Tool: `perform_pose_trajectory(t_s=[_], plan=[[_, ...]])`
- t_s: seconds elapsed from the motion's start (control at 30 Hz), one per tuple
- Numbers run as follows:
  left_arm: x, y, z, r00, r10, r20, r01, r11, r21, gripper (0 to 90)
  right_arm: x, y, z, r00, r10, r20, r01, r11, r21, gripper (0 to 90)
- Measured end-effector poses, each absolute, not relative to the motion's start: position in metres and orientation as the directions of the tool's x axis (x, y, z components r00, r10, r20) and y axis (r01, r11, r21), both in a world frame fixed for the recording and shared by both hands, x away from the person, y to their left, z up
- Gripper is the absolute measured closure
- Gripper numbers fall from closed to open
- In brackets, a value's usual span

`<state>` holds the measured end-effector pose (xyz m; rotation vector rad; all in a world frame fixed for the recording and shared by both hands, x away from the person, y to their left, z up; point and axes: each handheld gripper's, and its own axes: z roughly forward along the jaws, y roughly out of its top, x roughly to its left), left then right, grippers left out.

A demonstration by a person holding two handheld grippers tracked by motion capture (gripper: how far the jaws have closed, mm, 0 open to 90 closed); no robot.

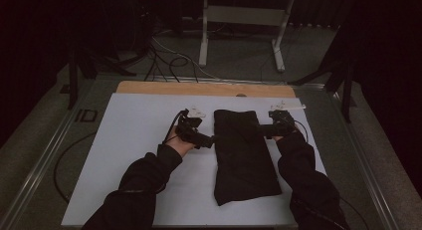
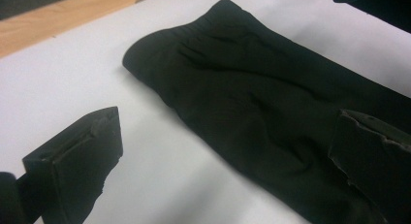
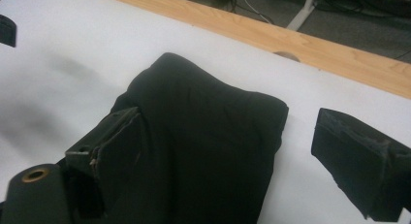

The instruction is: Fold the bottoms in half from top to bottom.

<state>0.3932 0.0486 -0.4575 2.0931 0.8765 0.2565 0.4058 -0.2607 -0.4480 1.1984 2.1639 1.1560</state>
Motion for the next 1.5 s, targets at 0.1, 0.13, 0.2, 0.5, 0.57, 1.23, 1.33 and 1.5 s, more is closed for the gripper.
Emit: perform_pose_trajectory(t_s=[0.1, 0.13, 0.2, 0.5, 0.57, 1.23, 1.33, 1.5], plan=[[0.399, 0.044, -0.462, 0.728, 0.673, -0.131, 0.509, -0.403, 0.761, 0.0, 0.410, -0.261, -0.453, -0.542, 0.839, 0.045, 0.506, 0.283, 0.815, 10.6], [0.401, 0.043, -0.464, 0.726, 0.673, -0.138, 0.514, -0.398, 0.760, 0.0, 0.411, -0.261, -0.454, -0.539, 0.841, 0.046, 0.510, 0.283, 0.812, 10.6], [0.405, 0.040, -0.467, 0.720, 0.680, -0.141, 0.520, -0.392, 0.759, 0.0, 0.414, -0.262, -0.457, -0.544, 0.838, 0.047, 0.514, 0.289, 0.808, 10.9], [0.424, 0.030, -0.486, 0.705, 0.696, -0.133, 0.526, -0.387, 0.758, 0.0, 0.427, -0.259, -0.471, -0.541, 0.839, 0.051, 0.548, 0.306, 0.778, 10.8], [0.429, 0.031, -0.490, 0.697, 0.699, -0.163, 0.545, -0.367, 0.754, 0.0, 0.430, -0.258, -0.474, -0.541, 0.840, 0.052, 0.556, 0.310, 0.771, 10.8], [0.457, 0.027, -0.518, 0.649, 0.719, -0.249, 0.628, -0.322, 0.708, 16.1, 0.459, -0.263, -0.505, -0.445, 0.890, 0.098, 0.675, 0.262, 0.689, 13.5], [0.457, 0.022, -0.521, 0.640, 0.734, -0.228, 0.636, -0.339, 0.693, 17.7, 0.463, -0.264, -0.508, -0.433, 0.894, 0.114, 0.687, 0.246, 0.684, 14.4], [0.454, 0.016, -0.524, 0.637, 0.743, -0.206, 0.634, -0.353, 0.689, 25.0, 0.467, -0.262, -0.515, -0.418, 0.902, 0.112, 0.704, 0.243, 0.667, 18.0]])
